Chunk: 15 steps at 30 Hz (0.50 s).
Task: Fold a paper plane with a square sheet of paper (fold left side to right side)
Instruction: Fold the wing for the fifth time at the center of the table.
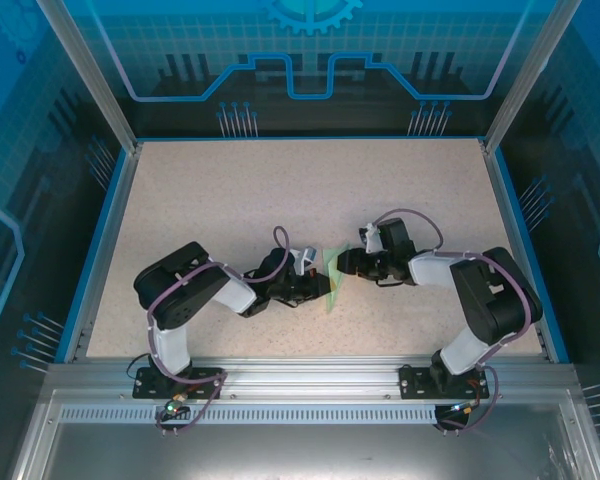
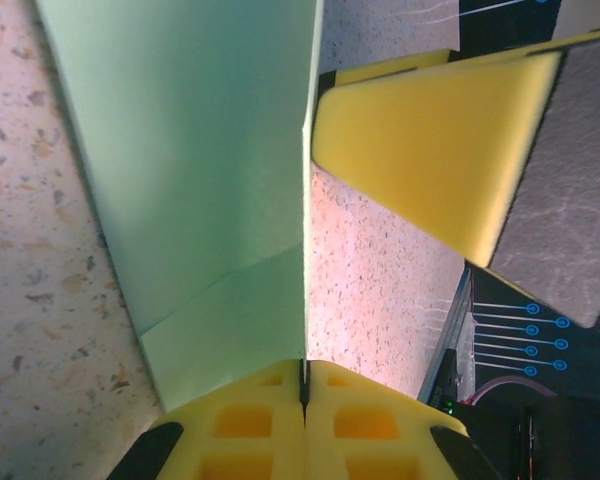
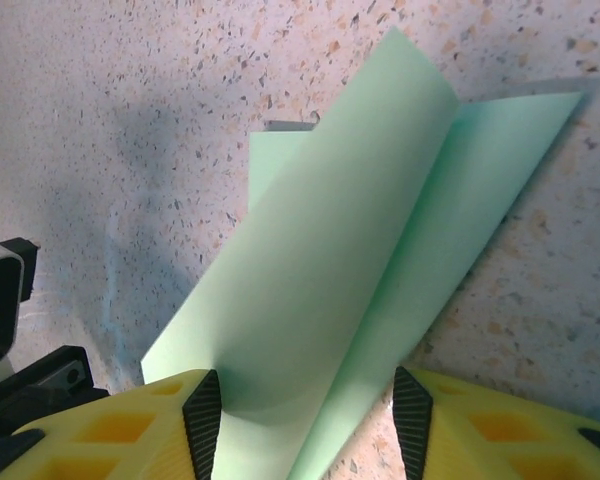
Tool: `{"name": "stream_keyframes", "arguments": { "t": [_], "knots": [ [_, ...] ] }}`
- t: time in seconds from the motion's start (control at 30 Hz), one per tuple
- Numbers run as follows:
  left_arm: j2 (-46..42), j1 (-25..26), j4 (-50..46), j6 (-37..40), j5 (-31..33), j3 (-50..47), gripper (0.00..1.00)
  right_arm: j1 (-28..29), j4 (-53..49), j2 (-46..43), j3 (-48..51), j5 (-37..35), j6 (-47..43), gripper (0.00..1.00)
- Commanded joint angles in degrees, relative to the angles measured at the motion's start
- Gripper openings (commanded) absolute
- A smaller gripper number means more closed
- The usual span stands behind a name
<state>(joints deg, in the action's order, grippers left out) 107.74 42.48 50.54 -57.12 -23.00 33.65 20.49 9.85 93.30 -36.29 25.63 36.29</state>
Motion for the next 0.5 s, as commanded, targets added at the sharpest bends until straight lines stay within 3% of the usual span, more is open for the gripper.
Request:
{"name": "stream_keyframes", "arguments": {
  "t": [0.0,0.47],
  "knots": [
    [1.5,-0.5,3.0,-0.7,-1.0,-0.5,0.06,1.1,-2.7,1.9,-1.9,-1.4,0.6,0.51],
    [-2.0,-1.8,0.7,0.4,-1.1,-0.9,0.29,1.3,-5.2,5.0,-3.2,-1.9,0.2,0.49]
  ]
}}
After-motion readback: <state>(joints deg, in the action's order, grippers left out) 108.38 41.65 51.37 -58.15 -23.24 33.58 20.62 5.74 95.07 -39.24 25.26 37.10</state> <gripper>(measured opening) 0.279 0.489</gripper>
